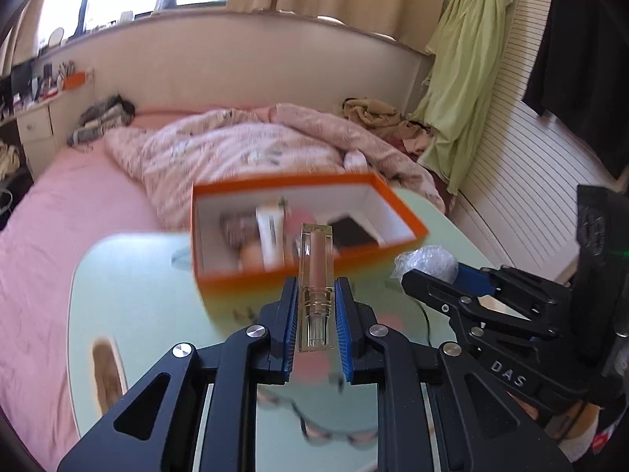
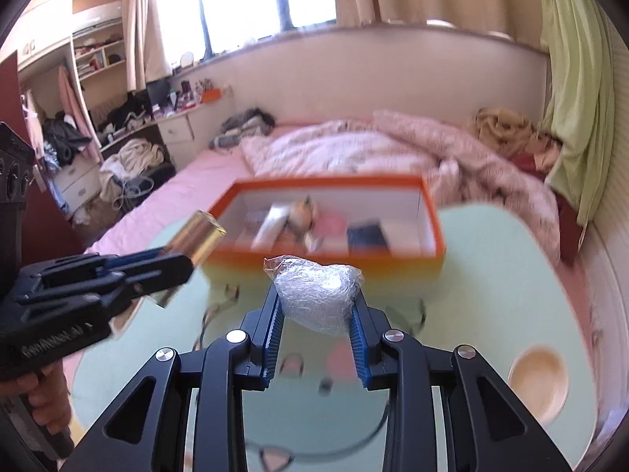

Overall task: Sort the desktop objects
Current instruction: 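Lower the perfume bottle and wrapped item into the orange box and open both grippers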

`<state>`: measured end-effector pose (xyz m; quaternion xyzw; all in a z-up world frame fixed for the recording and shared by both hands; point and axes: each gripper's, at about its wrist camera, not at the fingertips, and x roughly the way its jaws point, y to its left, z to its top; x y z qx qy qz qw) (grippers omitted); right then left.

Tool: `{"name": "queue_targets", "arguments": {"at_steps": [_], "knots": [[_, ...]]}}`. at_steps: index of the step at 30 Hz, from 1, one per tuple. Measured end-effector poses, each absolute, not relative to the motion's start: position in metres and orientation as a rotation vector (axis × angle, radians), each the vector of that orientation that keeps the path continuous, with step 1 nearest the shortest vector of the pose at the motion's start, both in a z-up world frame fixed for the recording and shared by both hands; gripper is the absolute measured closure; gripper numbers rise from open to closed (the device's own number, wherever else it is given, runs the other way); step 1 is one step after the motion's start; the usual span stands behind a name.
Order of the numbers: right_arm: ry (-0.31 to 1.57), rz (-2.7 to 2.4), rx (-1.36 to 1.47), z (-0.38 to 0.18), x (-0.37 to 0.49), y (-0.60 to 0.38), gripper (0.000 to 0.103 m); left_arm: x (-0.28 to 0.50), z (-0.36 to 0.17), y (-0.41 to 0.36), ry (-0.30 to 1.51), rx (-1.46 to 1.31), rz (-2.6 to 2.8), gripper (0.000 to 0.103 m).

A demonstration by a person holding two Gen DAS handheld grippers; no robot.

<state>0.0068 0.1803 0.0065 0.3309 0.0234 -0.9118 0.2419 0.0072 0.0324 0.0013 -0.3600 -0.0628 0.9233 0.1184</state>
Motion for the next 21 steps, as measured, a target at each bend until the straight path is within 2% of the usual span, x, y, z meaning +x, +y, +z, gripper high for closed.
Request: {"name": "queue_targets", "arguments": {"at_steps": [11, 12, 14, 16, 21], "knots": [[0.064, -2.496, 0.973, -0.002, -0.090, 0.154, 0.071, -0.090, -0.027, 0.029, -0.266, -1.175, 2.695, 0.084], [0.056, -2.501, 0.978, -0.004, -0.095, 0.155, 0.070, -0.095, -0.029, 0.029, -0.267, -1.180, 2.699, 0.082], [0.039, -2.510, 0.988, -0.007, -0.104, 0.157, 0.062, -0.101, -0.031, 0.028, -0.246, -1.192, 2.721, 0.073], [-0.014, -2.520, 0.989, -0.008, -0.109, 0.165, 0.044, -0.103, -0.032, 0.024, -0.245, -1.202, 2.730, 0.069], [-0.035, -2.528, 0.991, -0.008, -0.109, 0.174, 0.043, -0.097, -0.031, 0.018, -0.286, -1.203, 2.706, 0.066]]}}
